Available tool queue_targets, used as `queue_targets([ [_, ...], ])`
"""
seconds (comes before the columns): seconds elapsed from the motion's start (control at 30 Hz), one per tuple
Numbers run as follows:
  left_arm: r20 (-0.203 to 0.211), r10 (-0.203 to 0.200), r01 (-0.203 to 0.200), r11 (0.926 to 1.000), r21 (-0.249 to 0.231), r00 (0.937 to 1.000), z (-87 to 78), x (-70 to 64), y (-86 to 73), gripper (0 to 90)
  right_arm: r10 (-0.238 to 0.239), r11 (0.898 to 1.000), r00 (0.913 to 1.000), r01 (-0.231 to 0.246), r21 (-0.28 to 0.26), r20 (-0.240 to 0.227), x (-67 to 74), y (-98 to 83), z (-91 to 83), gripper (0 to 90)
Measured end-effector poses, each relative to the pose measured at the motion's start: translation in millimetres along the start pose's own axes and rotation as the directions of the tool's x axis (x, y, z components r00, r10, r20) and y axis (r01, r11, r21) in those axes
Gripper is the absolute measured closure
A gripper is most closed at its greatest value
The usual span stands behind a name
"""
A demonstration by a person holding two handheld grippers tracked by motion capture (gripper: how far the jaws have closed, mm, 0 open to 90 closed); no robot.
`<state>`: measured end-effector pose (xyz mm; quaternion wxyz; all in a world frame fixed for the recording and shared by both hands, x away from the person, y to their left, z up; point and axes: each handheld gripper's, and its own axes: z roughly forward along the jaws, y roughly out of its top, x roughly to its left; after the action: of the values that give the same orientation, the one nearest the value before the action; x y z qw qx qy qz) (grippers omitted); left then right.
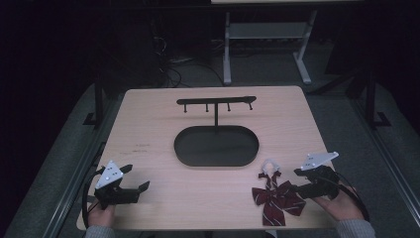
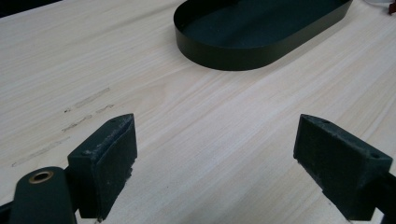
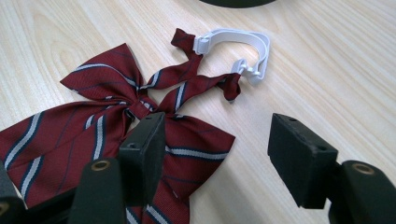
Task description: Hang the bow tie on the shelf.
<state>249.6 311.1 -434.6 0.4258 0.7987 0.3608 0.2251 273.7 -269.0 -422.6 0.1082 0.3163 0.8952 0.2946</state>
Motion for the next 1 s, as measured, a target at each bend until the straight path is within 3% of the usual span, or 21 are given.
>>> queue_targets([
  [0.33,-0.002,0.013,-0.013,0.9999,0.005,0.9999,-0.9,-0.5,0.3,13.1,-0.027,0.999,0.9995,0.027,0.025,-0.017,-4.2,19.2,0.5,36.9],
  [0.53,-0.004,-0.009,0.009,0.9999,-0.006,1.0000,-1.3,-0.1,-0.3,13.1,-0.045,0.998,0.9988,0.046,0.046,-0.022,-6.1,32.2,0.4,37.2],
  [1.0,-0.012,-0.005,0.005,0.9999,-0.010,0.9999,-2.0,0.2,0.2,13.1,-0.063,0.993,0.9963,0.069,0.097,-0.058,-16.4,57.8,21.8,37.4],
])
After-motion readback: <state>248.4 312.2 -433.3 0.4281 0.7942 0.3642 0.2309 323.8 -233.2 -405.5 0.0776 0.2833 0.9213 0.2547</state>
